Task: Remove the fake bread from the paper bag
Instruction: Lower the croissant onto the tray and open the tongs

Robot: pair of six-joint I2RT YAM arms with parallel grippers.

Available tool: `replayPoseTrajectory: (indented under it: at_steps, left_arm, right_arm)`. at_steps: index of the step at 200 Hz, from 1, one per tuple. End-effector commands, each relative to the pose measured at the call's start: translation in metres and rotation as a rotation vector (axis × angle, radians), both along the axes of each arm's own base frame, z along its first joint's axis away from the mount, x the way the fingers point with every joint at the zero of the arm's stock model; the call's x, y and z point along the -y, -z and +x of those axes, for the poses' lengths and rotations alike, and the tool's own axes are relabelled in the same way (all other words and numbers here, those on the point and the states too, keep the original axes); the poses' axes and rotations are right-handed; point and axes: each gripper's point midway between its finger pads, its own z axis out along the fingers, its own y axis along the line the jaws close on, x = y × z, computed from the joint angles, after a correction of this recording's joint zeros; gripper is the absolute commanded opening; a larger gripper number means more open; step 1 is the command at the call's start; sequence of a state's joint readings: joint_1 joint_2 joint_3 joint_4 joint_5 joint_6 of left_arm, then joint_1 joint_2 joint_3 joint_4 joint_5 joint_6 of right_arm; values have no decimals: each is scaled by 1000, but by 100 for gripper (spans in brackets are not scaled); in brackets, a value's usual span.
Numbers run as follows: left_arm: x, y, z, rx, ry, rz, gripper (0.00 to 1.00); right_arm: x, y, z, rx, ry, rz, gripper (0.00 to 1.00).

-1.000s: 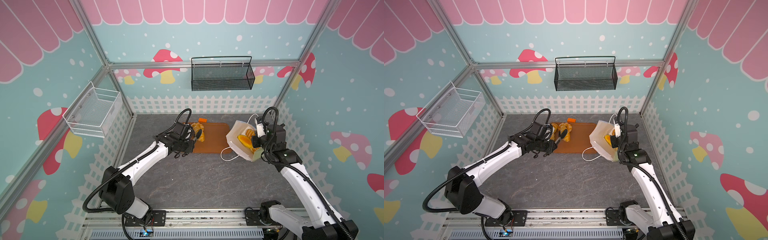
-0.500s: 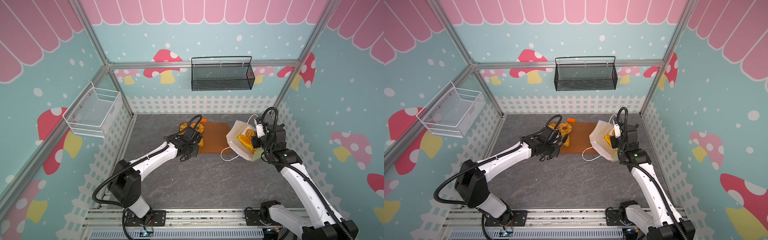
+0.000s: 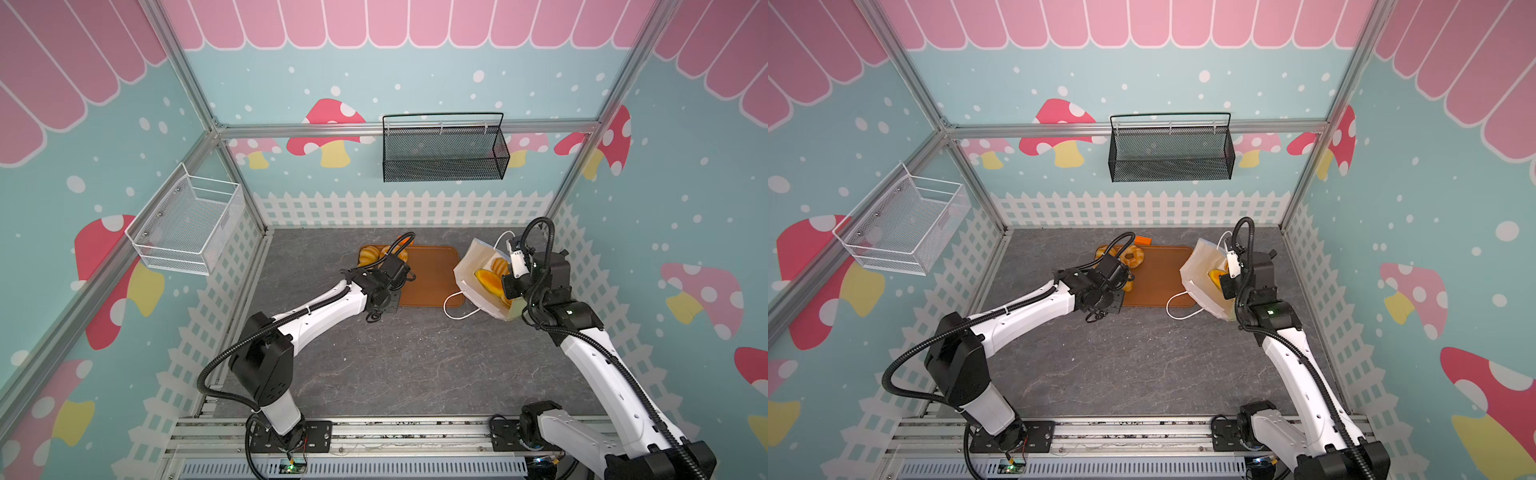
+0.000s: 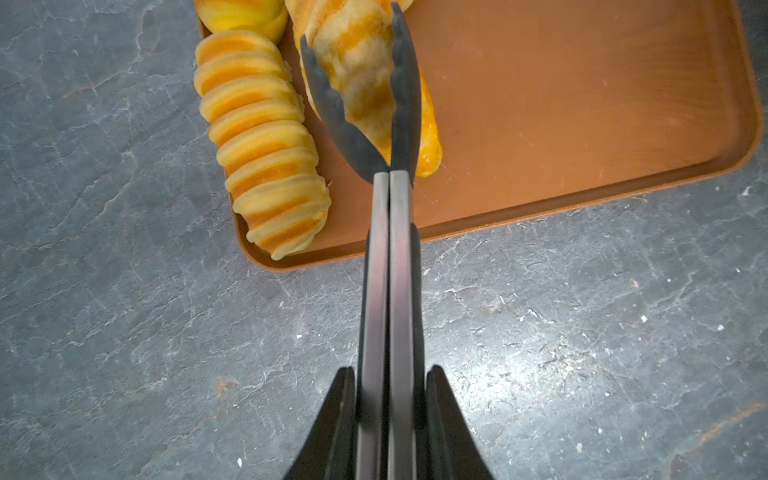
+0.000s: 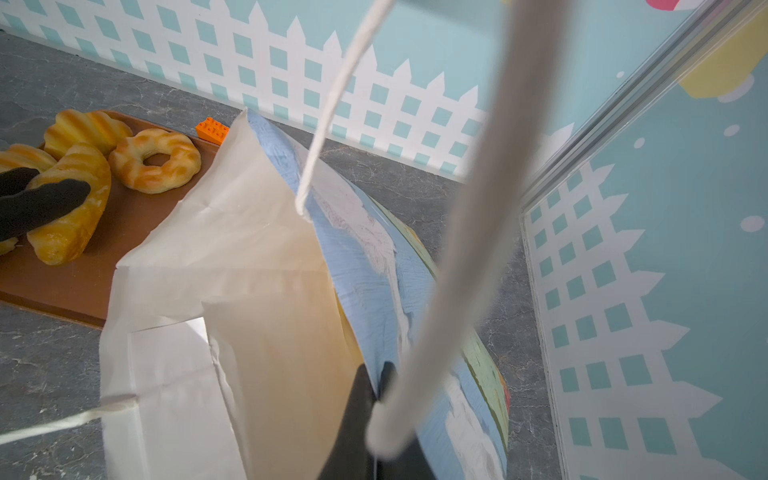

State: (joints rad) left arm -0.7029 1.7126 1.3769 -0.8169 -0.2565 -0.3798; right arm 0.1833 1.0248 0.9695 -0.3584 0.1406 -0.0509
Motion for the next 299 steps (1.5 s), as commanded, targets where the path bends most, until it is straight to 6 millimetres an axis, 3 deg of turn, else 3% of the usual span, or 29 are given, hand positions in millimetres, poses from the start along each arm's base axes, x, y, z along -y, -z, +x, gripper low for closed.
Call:
replayPoseTrajectory:
  at_steps: [1,48,212,258,299]
  left_arm:
    - [3,-11,9,37,-33,9,0]
    - [12,-5,1,5,0,30,0]
    - [-3,-18,-17,-22,70,114,0]
    - [-4,-12,-18,-53,79,145,0]
    - [0,-16,-19,-54,87,123,19]
  right_arm:
    - [1,0,-4,7,-6,-16,0]
    - [2,2,-6,5,-4,-14,0]
    - [-2,-4,-8,17,-14,22,0]
    - [-3,-8,-7,26,-13,29,0]
    - [-2,-10,-7,29,-11,27,0]
